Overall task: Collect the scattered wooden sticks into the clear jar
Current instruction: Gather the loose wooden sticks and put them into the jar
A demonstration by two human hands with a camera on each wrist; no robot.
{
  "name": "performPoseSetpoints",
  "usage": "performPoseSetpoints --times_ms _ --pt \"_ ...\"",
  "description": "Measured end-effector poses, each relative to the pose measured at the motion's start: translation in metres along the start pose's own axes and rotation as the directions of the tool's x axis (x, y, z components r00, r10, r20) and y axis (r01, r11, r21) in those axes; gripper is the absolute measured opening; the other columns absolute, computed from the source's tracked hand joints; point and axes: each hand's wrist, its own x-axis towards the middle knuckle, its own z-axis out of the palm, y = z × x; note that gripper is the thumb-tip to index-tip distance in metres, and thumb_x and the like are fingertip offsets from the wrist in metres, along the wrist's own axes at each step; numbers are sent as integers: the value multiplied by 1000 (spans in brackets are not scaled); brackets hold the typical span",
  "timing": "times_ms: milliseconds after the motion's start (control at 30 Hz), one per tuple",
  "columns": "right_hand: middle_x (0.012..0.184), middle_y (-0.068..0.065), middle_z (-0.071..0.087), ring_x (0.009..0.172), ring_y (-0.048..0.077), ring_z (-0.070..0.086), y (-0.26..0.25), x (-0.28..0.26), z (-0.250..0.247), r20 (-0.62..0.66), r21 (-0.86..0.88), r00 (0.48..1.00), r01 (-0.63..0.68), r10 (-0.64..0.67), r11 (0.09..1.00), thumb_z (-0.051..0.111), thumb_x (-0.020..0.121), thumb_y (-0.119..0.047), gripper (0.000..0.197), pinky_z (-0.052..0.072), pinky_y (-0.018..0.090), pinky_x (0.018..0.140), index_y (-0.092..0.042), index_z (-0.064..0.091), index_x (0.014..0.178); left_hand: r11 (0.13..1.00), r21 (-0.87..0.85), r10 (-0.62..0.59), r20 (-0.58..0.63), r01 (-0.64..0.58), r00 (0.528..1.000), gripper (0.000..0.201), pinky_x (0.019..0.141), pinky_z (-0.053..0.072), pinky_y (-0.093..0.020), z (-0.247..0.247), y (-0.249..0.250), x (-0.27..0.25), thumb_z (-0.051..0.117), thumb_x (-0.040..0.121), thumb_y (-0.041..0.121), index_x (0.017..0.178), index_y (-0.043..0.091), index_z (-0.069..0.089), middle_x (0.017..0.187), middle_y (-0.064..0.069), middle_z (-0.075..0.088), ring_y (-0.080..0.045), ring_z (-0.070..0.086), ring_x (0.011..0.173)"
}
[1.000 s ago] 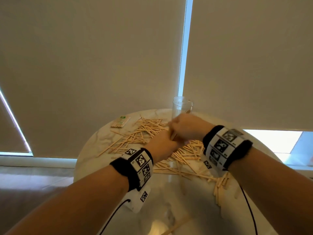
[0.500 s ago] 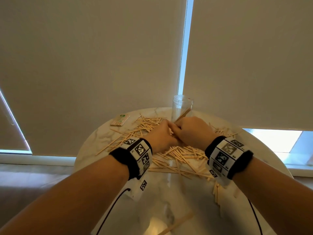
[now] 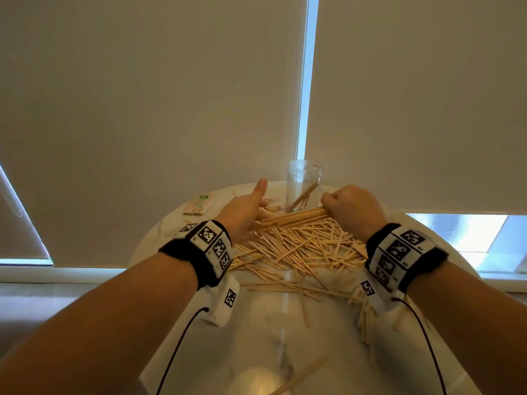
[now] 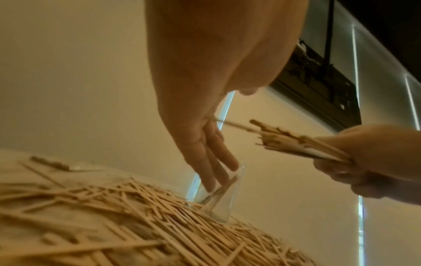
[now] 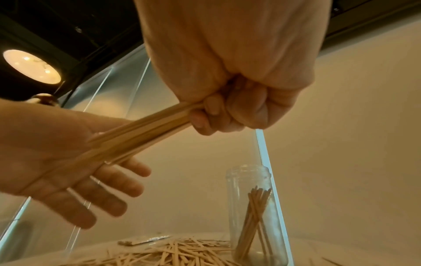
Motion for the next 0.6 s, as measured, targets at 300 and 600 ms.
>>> performPoseSetpoints --times_ms 300,600 --pt "57 -2 55 49 11 49 -25 -5 20 41 198 998 30 -39 980 39 104 -39 54 39 23 52 -10 68 68 995 -23 93 -221 -100 971 40 86 59 -50 30 4 12 56 96 44 75 15 74 86 -11 76 -31 74 84" --pt "63 2 53 58 19 52 -24 -1 16 27 131 999 27 -31 991 38 102 -33 45 38 28 54 -9 59 71 992 -39 114 -194 -124 974 52 70 64 -43 32 2 3 48 97 60 89 12 65 94 -14 72 -30 76 73"
